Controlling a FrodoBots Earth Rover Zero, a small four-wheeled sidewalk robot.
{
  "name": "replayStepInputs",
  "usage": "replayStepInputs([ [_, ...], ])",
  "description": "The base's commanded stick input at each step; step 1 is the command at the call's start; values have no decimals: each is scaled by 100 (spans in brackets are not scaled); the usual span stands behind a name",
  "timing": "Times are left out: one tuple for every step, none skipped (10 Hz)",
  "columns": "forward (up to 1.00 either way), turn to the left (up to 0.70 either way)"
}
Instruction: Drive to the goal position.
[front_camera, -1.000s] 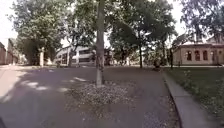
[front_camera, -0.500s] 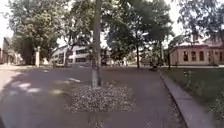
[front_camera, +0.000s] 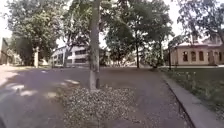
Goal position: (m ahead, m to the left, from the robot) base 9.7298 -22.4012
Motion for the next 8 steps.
replayStepInputs([
  [44,-27],
  [44,-27],
  [44,-27],
  [44,-27],
  [44,-27],
  [44,-27],
  [44,-17],
  [44,-6],
])
